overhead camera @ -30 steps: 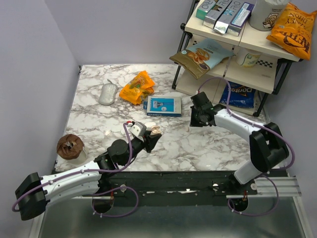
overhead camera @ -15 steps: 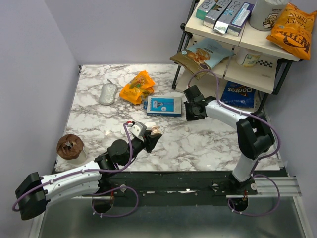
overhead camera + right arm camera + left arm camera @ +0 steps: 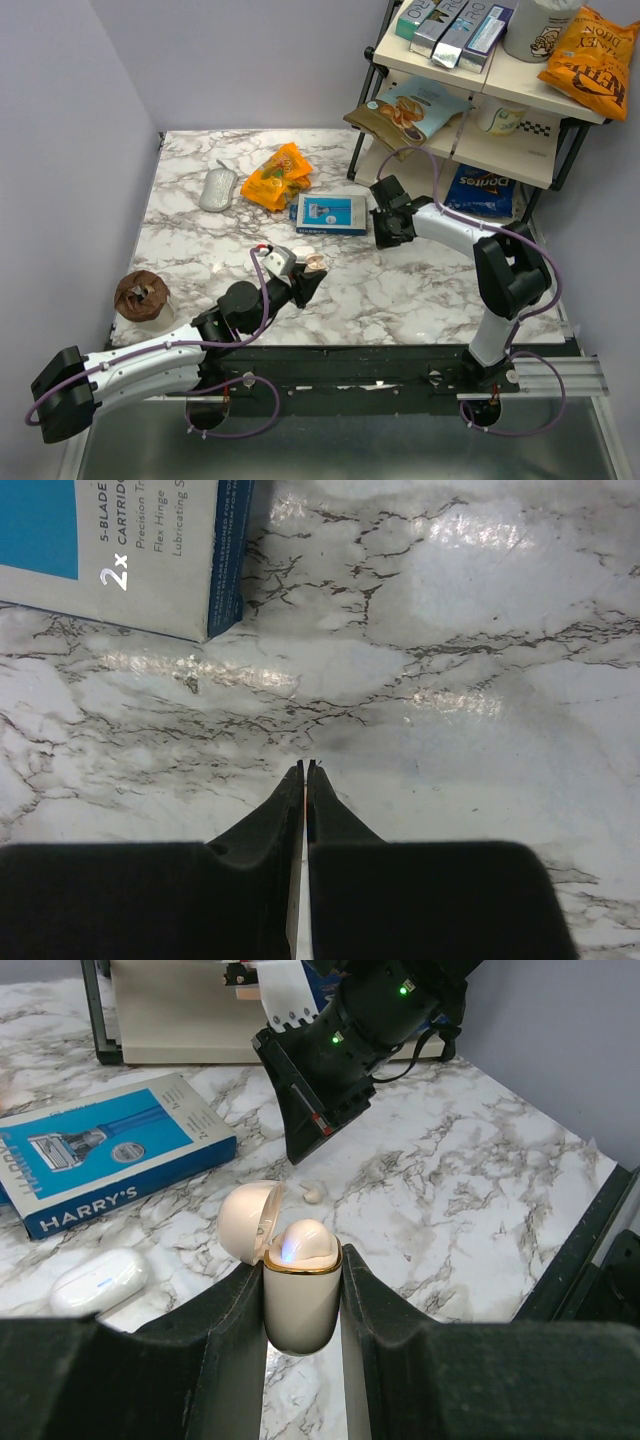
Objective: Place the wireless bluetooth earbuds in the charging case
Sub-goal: Adjust the earbud at the center of the board.
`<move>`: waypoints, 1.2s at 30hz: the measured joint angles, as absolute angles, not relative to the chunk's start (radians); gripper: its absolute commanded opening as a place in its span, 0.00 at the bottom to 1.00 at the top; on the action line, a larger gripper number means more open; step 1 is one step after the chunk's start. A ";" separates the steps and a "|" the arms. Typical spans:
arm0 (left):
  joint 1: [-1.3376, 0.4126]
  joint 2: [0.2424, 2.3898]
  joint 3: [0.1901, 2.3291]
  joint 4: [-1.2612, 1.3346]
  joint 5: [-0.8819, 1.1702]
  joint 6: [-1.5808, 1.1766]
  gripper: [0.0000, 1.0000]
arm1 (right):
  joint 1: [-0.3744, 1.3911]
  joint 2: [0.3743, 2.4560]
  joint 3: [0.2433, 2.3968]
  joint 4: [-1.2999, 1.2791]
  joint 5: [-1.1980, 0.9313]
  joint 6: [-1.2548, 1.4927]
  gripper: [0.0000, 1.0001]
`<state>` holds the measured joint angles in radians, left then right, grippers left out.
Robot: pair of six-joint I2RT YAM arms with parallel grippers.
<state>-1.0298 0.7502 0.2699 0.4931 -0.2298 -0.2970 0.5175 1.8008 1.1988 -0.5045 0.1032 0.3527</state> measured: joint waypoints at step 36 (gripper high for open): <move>-1.047 0.754 0.265 0.515 -0.230 -0.316 0.00 | 0.581 1.530 0.877 -0.427 0.011 0.430 0.19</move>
<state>-1.0466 0.7544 0.2649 0.5148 -0.2298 -0.3161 0.5808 1.5295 0.8772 -0.4274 0.0109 0.4301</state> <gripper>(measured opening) 0.368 0.285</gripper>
